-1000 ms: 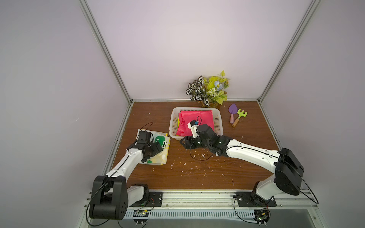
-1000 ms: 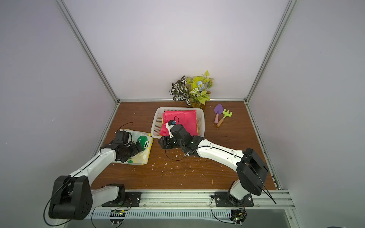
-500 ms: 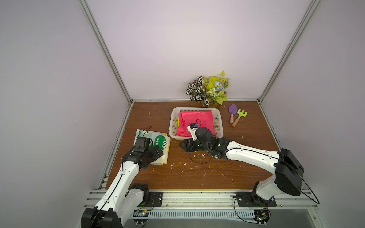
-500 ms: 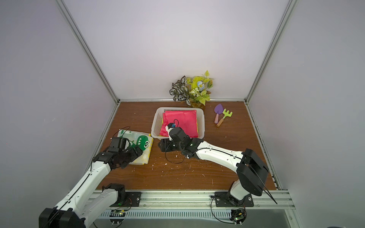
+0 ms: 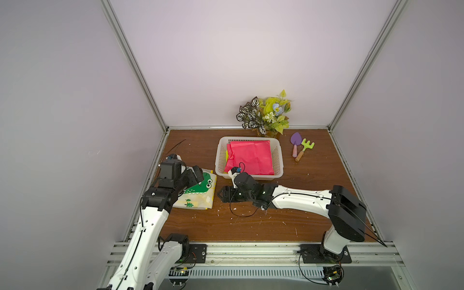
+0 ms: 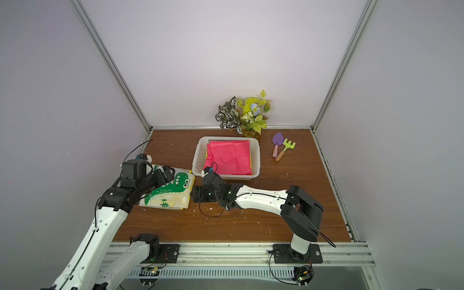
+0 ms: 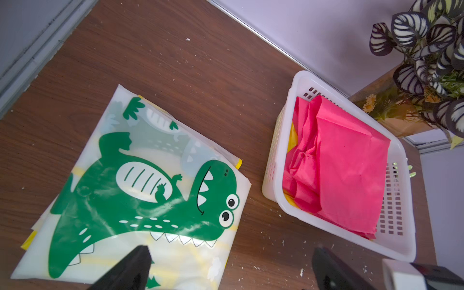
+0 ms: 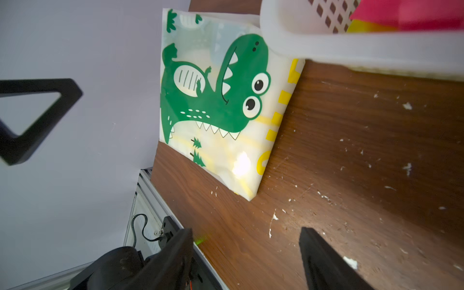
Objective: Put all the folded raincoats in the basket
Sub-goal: Move the raincoat to the center of the board.
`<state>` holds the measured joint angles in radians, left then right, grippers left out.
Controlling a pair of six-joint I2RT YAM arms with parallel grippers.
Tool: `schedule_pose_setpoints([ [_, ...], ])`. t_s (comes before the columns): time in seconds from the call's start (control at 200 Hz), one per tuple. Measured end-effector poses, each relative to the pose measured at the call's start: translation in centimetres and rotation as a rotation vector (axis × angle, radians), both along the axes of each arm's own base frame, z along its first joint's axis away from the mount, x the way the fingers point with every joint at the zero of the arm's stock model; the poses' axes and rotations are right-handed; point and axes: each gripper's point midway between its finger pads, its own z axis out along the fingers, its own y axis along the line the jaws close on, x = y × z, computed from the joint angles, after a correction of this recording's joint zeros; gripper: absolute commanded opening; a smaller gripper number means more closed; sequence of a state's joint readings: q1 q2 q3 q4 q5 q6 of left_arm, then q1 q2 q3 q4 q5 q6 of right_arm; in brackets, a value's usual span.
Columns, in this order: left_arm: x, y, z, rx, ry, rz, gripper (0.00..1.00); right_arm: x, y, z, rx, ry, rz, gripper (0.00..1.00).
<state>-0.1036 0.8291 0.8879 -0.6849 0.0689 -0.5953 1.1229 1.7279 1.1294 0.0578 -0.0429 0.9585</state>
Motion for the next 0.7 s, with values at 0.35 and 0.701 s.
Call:
schedule_pose_setpoints([
  [0.35, -1.4, 2.4, -1.1, 0.037, 0.039, 0.084, 1.00, 0.2, 1.7, -4.0, -0.008, 0.065, -0.066, 0.75],
  [0.701, -2.1, 2.7, -0.8, 0.037, 0.033, 0.086, 1.00, 1.8, 6.2, -6.6, 0.033, 0.100, -0.075, 0.75],
])
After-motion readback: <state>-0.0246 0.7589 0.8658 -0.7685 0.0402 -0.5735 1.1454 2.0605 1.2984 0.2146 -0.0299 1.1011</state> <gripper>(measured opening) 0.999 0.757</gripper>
